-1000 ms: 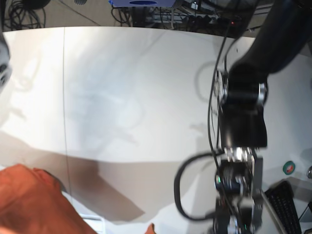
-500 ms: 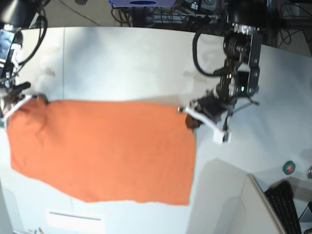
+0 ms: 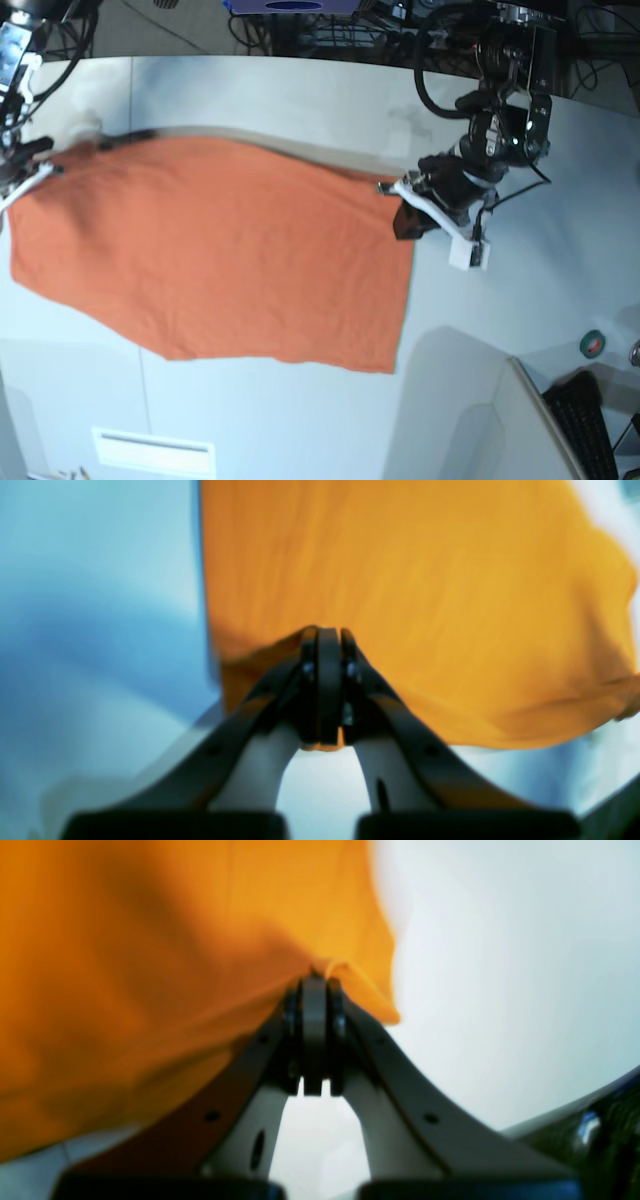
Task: Layout the t-shirt on the table in an organized manner, then fold the t-shirt properly
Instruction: 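Raise the shirt high with both grippers and lay it down spread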
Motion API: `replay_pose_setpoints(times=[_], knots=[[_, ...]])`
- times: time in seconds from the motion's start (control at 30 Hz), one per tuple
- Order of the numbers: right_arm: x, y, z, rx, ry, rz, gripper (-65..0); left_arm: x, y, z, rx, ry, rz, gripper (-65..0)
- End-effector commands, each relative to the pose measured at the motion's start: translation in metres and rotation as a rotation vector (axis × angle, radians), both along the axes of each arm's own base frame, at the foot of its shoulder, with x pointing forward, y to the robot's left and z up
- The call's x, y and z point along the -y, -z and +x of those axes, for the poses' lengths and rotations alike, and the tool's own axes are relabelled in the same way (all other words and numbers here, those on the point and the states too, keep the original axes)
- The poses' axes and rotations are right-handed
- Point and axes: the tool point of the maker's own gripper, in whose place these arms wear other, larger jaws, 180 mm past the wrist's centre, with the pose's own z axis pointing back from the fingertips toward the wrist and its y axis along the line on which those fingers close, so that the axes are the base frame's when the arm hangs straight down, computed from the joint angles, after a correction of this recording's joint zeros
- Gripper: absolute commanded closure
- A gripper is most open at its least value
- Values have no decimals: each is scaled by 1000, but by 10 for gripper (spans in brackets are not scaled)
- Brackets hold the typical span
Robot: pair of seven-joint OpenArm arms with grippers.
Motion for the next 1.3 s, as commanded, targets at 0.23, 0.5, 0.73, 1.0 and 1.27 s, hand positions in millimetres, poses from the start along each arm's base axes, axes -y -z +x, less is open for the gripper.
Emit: replay_pose_setpoints(times=[0.23, 0.5, 0.73, 1.0, 1.27], knots=[[18, -85, 106, 199, -98, -116, 0, 28, -102, 98, 304, 82, 0, 0], [8, -160, 197, 344, -167, -137, 0, 38, -169, 187, 417, 90, 14, 0], [8, -241, 252, 454, -196, -179, 0, 43, -223, 245, 458, 54, -18, 0], [21, -368, 271, 673, -222, -326, 0, 67, -344, 280, 685, 39, -102, 0], [30, -434, 235, 772, -198, -466, 0, 76, -387, 268, 797, 62, -122, 0]])
